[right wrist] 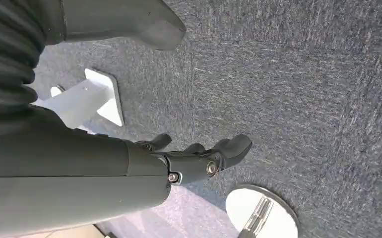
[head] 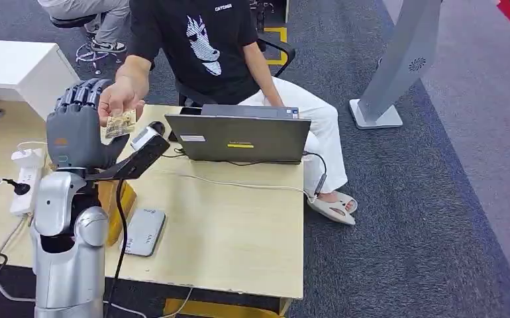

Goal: Pass the card to the sensor for recognition and then transmit it.

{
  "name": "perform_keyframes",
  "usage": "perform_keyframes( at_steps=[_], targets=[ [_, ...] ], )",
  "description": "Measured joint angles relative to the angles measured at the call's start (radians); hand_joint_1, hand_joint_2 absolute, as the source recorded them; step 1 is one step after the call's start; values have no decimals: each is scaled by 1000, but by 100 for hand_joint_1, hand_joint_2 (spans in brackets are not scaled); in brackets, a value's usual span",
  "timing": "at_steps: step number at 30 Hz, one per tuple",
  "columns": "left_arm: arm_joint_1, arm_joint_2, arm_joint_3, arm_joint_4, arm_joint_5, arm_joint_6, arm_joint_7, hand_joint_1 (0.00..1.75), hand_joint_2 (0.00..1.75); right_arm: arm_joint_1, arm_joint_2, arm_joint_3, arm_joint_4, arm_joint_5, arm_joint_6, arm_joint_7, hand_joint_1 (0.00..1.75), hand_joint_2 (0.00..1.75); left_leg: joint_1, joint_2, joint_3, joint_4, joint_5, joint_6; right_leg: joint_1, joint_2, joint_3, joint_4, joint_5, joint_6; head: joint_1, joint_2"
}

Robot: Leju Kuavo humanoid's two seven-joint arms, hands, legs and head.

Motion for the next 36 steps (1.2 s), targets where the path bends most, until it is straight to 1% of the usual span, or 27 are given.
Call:
perform_keyframes(
  at_steps=[2,6,14,18,21,24,29,32,34,36],
  targets=[
    [12,4,-2,1,15,-7,-7,175,175,2,2,0,-7,0,8,-2,0,175,0,0,0,0,0,0,0,0,0,0,0,0,0,0],
    [49,11,-10,-2,60,-21,-42,175,175,9,6,-2,-27,0,22,-5,0,175,0,1,0,0,0,0,0,1,-1,0,0,0,0,0],
    [107,21,-25,-26,91,-27,-61,175,175,11,10,-9,-40,0,32,-6,0,175,0,2,-1,0,0,0,0,2,-2,0,0,0,0,0],
    [156,29,-33,-50,113,-38,-74,175,175,14,15,-15,-58,0,38,-14,0,175,0,2,-1,0,0,0,0,2,-2,0,0,0,0,0],
    [199,37,-45,-74,135,-60,-88,175,175,15,18,-20,-69,0,45,-21,0,175,0,2,-1,0,0,0,0,2,-2,0,0,0,0,0],
    [258,45,-63,-115,140,-61,-98,175,175,17,19,-29,-71,0,48,-22,0,175,0,2,-1,0,0,0,0,2,-2,0,0,0,0,0],
    [299,53,-79,-154,140,-60,-101,175,175,17,20,-35,-72,0,48,-22,0,175,0,1,-2,0,0,0,0,2,-2,0,0,0,0,0],
    [333,63,-92,-182,119,-55,-105,175,175,18,20,-35,-71,-18,47,-3,0,175,0,2,-1,0,0,0,0,2,-2,0,0,0,0,0],
    [374,72,-107,-208,103,-56,-104,175,175,19,21,-35,-71,-46,46,23,0,175,0,2,-1,0,0,0,0,2,-2,0,0,0,0,0],
    [418,83,-123,-242,84,-63,-86,175,175,20,21,-30,-72,-97,47,56,0,175,0,2,-1,0,-1,0,0,2,-3,0,0,0,0,0]
  ],
)
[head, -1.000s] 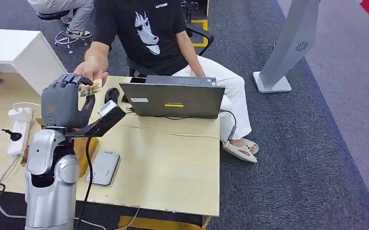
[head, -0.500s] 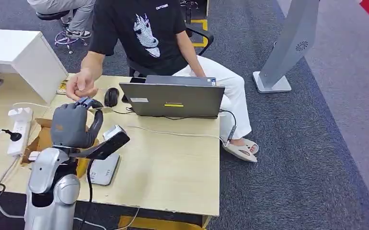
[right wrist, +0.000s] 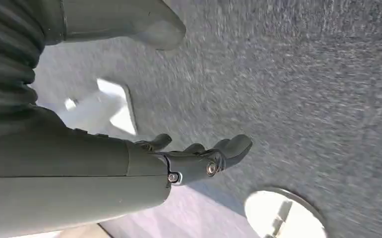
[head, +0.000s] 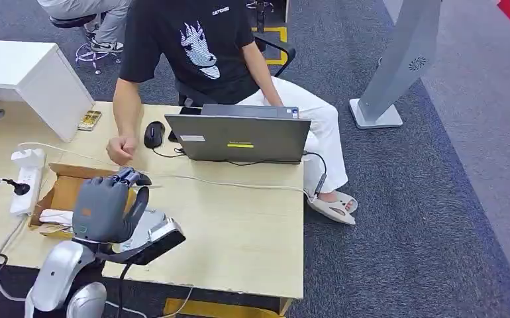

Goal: Pass the card to the sensor for recognition and then transmit it.

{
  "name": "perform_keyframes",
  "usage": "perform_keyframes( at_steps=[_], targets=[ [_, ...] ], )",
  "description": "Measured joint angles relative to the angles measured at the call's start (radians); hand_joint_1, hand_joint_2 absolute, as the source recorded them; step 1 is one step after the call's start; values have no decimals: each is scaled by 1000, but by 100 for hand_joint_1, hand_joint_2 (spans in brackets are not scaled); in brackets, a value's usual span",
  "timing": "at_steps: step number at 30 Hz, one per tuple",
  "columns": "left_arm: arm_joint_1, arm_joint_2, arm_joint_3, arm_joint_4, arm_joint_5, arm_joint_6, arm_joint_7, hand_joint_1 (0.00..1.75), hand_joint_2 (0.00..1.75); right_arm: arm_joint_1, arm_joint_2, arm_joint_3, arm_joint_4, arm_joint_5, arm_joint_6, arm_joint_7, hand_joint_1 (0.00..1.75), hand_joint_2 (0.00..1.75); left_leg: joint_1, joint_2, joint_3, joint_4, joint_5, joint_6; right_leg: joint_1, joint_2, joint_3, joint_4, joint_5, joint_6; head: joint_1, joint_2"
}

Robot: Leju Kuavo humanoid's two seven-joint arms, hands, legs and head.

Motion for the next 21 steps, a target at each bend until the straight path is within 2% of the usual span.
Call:
perform_keyframes(
  at_steps=[3,5,10,14,21],
  targets=[
    [55,22,-18,-42,-40,-36,39,175,175,17,0,28,-16,-98,7,53,0,175,0,0,0,0,0,1,0,0,0,0,-1,1,0,0],
    [96,49,-34,-63,-78,-63,78,175,175,53,0,79,-44,-170,15,91,0,175,0,-1,0,0,-1,1,0,-1,1,0,-2,1,0,0],
    [158,80,-35,-72,-132,-68,129,175,175,108,0,168,-74,-218,18,114,0,175,0,0,-1,-1,-1,0,0,-1,0,0,-2,1,0,0],
    [177,78,-1,-56,-171,-42,114,175,175,116,1,198,-80,-207,22,118,0,175,0,-1,-1,-1,-1,0,0,-2,1,0,-2,1,1,0],
    [178,44,104,-5,-167,-8,81,175,175,115,1,205,-80,-186,19,103,0,175,0,-1,-1,-1,-1,0,-1,-2,1,0,-2,1,0,0]
  ],
)
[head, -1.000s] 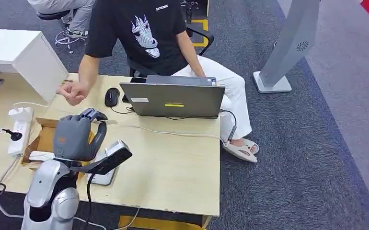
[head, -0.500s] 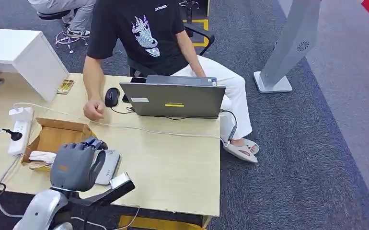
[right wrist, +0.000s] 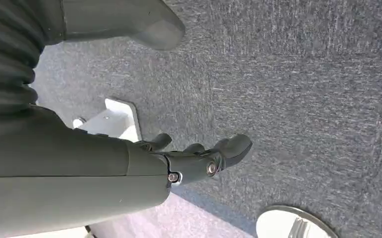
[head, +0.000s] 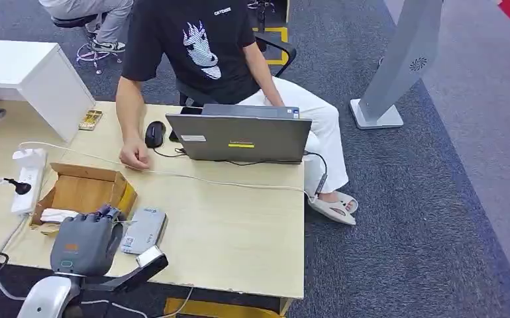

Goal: Pass the card to the sensor for recognition and then transmit it.

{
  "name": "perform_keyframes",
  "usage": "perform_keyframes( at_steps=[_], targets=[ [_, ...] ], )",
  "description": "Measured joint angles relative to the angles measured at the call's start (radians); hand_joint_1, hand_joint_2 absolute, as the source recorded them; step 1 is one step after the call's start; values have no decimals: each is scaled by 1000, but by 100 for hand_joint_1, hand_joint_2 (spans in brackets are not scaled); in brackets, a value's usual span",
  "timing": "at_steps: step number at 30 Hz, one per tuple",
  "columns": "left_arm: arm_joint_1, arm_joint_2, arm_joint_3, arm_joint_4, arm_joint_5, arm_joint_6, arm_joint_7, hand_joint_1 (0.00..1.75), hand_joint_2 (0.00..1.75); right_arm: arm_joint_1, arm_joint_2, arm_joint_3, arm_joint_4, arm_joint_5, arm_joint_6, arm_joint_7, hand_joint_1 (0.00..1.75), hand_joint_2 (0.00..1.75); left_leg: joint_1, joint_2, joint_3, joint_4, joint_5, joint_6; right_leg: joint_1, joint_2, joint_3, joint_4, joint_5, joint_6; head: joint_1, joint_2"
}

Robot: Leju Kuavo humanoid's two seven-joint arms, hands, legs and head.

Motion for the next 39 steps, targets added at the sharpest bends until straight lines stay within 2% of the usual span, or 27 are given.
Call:
perform_keyframes(
  at_steps=[8,13,27,32,39],
  targets=[
    [-23,-55,145,51,0,22,-53,175,175,-1,0,-2,4,45,-1,-31,0,175,0,0,0,0,0,0,0,0,0,0,0,0,0,0],
    [-32,-74,199,69,5,26,-60,175,175,-1,0,-4,8,49,-1,-35,0,175,0,0,0,0,0,0,0,0,0,0,0,0,0,0],
    [-85,-92,279,131,5,33,-67,175,175,-1,0,-21,17,123,-5,-77,0,175,0,-1,0,0,0,0,0,0,0,0,0,0,0,0],
    [-99,-94,285,168,-3,38,-67,175,175,-1,0,-42,25,166,-15,-102,0,175,0,-1,0,0,0,0,0,-1,0,0,0,0,0,0],
    [-103,-103,285,194,-4,40,-68,175,175,0,2,-61,33,176,-16,-106,0,175,0,-1,-1,0,0,0,0,-1,0,0,0,0,0,0]
  ],
)
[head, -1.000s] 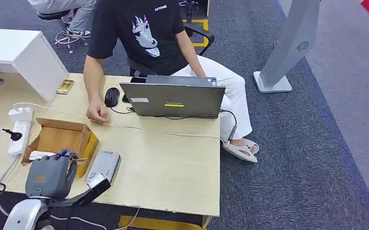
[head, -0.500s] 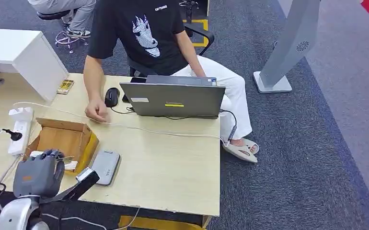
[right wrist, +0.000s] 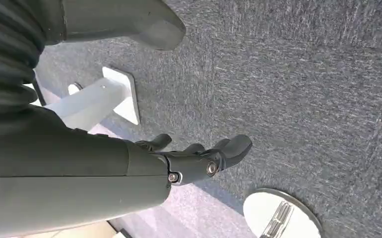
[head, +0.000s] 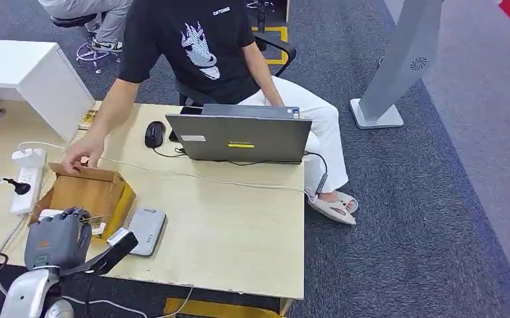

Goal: Pass the card to the sensor for recognition and then transmit it.

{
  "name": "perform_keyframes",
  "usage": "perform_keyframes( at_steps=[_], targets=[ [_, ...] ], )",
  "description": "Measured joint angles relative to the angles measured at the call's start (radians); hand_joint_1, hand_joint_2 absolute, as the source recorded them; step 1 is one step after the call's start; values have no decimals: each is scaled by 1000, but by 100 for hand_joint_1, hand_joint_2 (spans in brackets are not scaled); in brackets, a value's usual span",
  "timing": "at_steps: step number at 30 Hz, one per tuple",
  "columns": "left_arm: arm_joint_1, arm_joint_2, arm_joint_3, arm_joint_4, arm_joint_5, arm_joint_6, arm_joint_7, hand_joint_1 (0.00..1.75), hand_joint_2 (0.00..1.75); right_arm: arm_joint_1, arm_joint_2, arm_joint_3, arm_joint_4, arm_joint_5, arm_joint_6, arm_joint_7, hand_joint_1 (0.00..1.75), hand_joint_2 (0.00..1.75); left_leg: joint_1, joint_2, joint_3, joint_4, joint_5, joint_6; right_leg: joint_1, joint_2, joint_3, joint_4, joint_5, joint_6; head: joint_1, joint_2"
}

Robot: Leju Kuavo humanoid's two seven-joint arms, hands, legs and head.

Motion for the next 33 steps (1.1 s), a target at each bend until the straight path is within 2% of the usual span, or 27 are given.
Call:
perform_keyframes(
  at_steps=[16,26,33],
  targets=[
    [-2,-5,0,27,0,5,0,175,175,2,1,-14,7,0,0,0,0,175,0,0,0,0,0,0,0,0,0,0,0,0,0,0],
    [-4,-5,-1,32,-6,4,-16,175,175,1,2,-32,23,42,-10,-26,0,175,0,0,0,0,0,0,0,0,0,0,0,0,0,0],
    [-3,-4,-28,32,-4,5,-22,175,175,1,2,-47,34,52,-10,-28,0,175,0,-1,0,0,0,0,0,-1,0,0,0,0,0,0]
  ],
)
